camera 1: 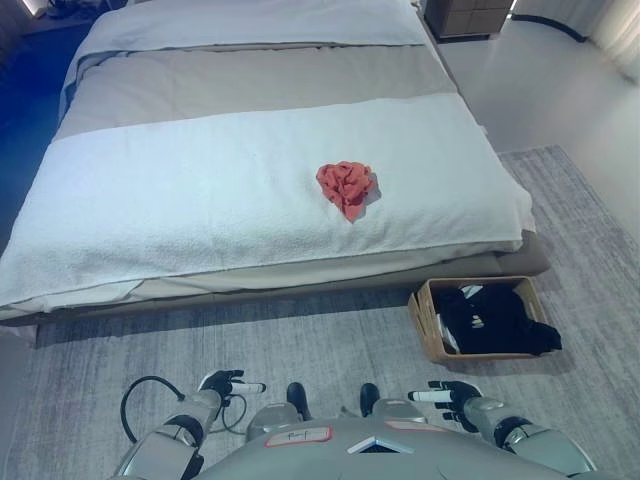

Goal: Put the clothes on the bed into the basket.

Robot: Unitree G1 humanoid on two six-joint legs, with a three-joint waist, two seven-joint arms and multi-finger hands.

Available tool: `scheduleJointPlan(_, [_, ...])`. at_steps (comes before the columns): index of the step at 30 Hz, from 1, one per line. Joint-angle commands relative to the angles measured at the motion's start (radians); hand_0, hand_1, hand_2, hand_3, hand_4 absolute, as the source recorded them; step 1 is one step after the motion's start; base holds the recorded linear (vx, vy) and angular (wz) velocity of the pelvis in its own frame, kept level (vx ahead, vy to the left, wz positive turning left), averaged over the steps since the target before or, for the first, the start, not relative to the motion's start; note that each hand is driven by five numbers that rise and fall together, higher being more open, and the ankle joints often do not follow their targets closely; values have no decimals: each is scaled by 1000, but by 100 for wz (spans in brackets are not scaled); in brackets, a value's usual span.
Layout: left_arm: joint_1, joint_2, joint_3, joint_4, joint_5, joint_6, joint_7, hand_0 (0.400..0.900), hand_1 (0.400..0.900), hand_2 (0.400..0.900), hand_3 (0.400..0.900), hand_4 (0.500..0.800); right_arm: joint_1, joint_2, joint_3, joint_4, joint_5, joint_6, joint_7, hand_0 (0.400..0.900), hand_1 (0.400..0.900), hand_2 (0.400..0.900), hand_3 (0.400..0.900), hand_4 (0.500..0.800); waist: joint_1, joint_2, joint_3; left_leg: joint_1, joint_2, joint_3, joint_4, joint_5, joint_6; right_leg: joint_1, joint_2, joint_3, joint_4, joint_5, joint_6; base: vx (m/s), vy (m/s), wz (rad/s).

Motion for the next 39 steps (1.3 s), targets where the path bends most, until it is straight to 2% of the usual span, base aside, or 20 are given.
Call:
scheduleJointPlan(1, [-69,13,38,54,3,-15,7,900,900,900,900,800,-29,-32,34,44,-22,-20,2,900,900,900,900,800,20,-25,22,72,-31,-22,6,-141,-3,14,-10,-22,7,-55,43,0,0,0])
scheduleJointPlan(33, [-75,20,33,56,10,-14,10,900,900,900,900,800,-31,-40,40,43,-26,-19,3,900,900,900,900,800,19,-29,28,70,-21,-28,6,-138,-12,16,-2,-30,7,-61,36,1,-2,1])
scheduleJointPlan(39, [-88,33,32,51,3,-12,7,900,900,900,900,800,-34,-45,42,39,-18,-21,3,900,900,900,900,800,17,-38,40,62,0,-36,6,-127,-30,6,14,-45,22,-81,21,3,-69,19])
